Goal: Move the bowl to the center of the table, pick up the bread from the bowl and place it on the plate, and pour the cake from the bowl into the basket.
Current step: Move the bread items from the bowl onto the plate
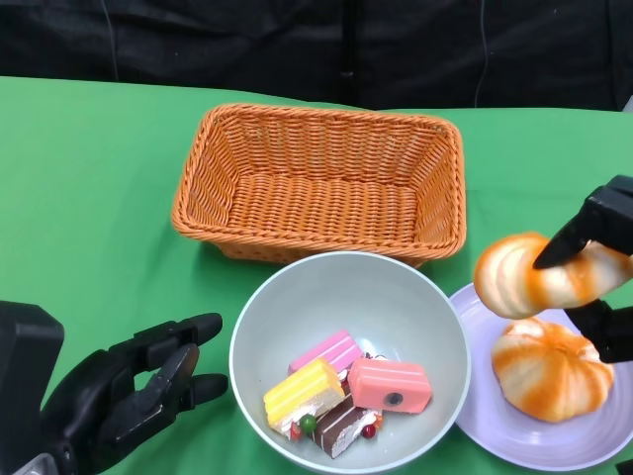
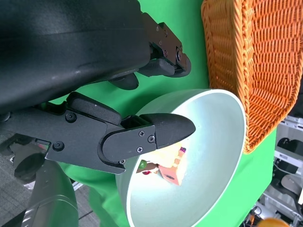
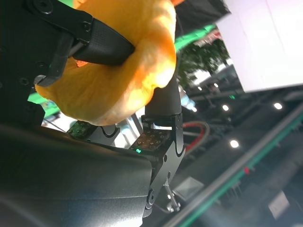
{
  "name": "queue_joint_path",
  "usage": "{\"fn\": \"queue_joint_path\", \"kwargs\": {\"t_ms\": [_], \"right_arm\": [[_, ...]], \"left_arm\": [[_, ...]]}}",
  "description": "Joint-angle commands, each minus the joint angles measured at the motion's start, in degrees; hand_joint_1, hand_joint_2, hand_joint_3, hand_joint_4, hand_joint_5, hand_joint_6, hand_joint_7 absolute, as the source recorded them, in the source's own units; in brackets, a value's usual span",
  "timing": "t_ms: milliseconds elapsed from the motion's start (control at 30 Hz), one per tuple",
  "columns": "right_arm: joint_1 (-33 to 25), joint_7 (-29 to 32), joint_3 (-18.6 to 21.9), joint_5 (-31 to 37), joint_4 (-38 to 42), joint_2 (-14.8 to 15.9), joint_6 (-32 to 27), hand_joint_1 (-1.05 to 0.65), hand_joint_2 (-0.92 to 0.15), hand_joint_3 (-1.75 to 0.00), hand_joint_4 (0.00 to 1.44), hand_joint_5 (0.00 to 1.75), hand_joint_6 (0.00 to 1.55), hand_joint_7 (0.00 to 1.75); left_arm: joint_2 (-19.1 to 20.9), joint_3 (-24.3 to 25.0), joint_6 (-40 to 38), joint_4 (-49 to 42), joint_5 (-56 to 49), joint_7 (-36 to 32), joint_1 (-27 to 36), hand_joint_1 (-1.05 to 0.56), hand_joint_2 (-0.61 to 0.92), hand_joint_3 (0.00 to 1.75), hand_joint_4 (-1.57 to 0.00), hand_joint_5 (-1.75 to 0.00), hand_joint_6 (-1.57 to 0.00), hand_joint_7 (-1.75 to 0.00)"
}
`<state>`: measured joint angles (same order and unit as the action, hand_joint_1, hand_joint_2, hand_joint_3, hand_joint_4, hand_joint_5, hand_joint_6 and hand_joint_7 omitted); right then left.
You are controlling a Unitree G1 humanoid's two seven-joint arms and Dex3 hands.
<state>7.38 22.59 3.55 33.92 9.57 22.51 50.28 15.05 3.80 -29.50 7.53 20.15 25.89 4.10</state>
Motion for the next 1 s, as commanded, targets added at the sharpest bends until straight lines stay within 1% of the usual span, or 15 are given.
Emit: {"fn": "queue_joint_path", "kwargs": {"t_ms": [33,167,333,467,533,567,600,633,667,700,733,767,800,900,1000], "right_arm": [[0.1,0.8,-0.5,1.7,1.9,0.3,-0.7,0.02,0.06,-1.75,1.07,1.75,1.01,1.42],[1.5,2.5,-2.2,3.7,7.0,0.4,-0.3,0.10,0.07,-1.75,1.06,1.75,1.02,1.39],[3.6,5.2,-4.9,6.7,14.3,0.9,-1.3,0.11,0.06,-1.75,1.04,1.75,1.01,1.36],[3.8,4.1,-6.6,6.3,16.7,1.7,-1.8,0.07,-0.03,-1.69,1.01,1.70,1.00,1.27],[3.5,2.1,-7.4,6.0,16.2,2.2,-3.5,0.01,-0.21,-1.37,0.97,1.37,0.98,0.90],[3.2,0.7,-7.8,6.2,15.4,2.4,-5.0,-0.01,-0.26,-1.28,0.97,1.28,1.01,0.76],[2.6,-2.4,-8.3,6.0,13.8,3.1,-7.2,-0.03,-0.30,-1.16,0.85,1.05,0.93,0.53],[2.2,-4.8,-8.8,5.7,12.5,3.6,-8.8,-0.05,-0.36,-1.02,0.73,0.88,0.84,0.37],[1.8,-6.6,-9.0,5.4,11.5,3.9,-10.1,-0.06,-0.40,-0.93,0.68,0.77,0.80,0.28],[0.8,-11.4,-9.6,4.3,9.0,5.2,-12.1,-0.07,-0.43,-0.88,0.65,0.72,0.78,0.22],[0.1,-14.8,-9.9,3.3,7.0,6.1,-13.7,-0.16,-0.60,-0.54,0.46,0.55,0.61,0.11],[-1.0,-19.1,-10.1,2.6,4.0,7.3,-16.1,-0.19,-0.70,-0.33,0.40,0.48,0.56,0.06],[-1.9,-22.9,-10.3,1.9,1.1,8.3,-18.6,-0.29,-0.80,-0.18,0.30,0.41,0.48,0.03],[-4.5,-32.3,-10.1,0.0,-8.0,10.7,-25.0,-0.42,-0.89,-0.05,0.19,0.35,0.39,0.00],[-6.3,-40.0,-9.3,-1.2,-16.2,12.9,-30.8,-0.49,-0.92,-0.03,0.14,0.32,0.35,0.00]], "left_arm": [[1.4,1.3,-0.9,0.7,0.6,0.2,0.5,-0.67,0.92,0.61,-0.12,-0.68,-0.33,0.00],[1.4,1.5,-1.6,1.2,0.9,-0.1,0.6,-0.67,0.92,0.61,-0.13,-0.69,-0.34,0.00],[1.3,1.5,-1.0,0.7,0.8,0.4,0.4,-0.66,0.92,0.61,-0.11,-0.68,-0.34,0.00],[1.4,1.3,-1.2,1.4,0.6,0.2,0.8,-0.66,0.92,0.61,-0.12,-0.69,-0.34,0.00],[1.6,1.1,-1.1,1.6,0.2,0.1,0.9,-0.67,0.92,0.60,-0.13,-0.70,-0.35,-0.01],[1.7,1.0,-1.0,1.5,0.0,0.1,0.8,-0.67,0.92,0.60,-0.13,-0.70,-0.35,-0.01],[1.7,1.0,-1.1,1.6,0.1,0.1,0.8,-0.67,0.92,0.60,-0.13,-0.70,-0.35,-0.01],[1.7,1.0,-1.2,1.7,0.1,0.1,0.8,-0.67,0.92,0.60,-0.13,-0.70,-0.35,-0.01],[1.7,1.0,-1.3,1.7,0.2,0.0,0.8,-0.67,0.92,0.60,-0.13,-0.70,-0.35,-0.01],[1.6,1.0,-1.1,1.7,0.3,0.3,0.9,-0.67,0.92,0.59,-0.14,-0.70,-0.35,-0.01],[1.6,1.1,-1.0,1.6,0.4,0.4,1.0,-0.67,0.92,0.59,-0.13,-0.69,-0.34,0.00],[1.6,1.1,-0.9,1.7,0.5,0.4,1.1,-0.67,0.92,0.59,-0.13,-0.69,-0.34,0.00],[1.6,1.2,-0.9,1.8,0.5,0.4,1.2,-0.67,0.92,0.59,-0.13,-0.70,-0.34,0.00],[2.1,1.5,-1.3,2.4,0.6,0.3,1.5,-0.68,0.92,0.59,-0.14,-0.70,-0.35,-0.01],[2.5,1.8,-1.2,2.5,0.9,0.8,1.5,-0.68,0.92,0.59,-0.13,-0.70,-0.35,-0.01]]}}
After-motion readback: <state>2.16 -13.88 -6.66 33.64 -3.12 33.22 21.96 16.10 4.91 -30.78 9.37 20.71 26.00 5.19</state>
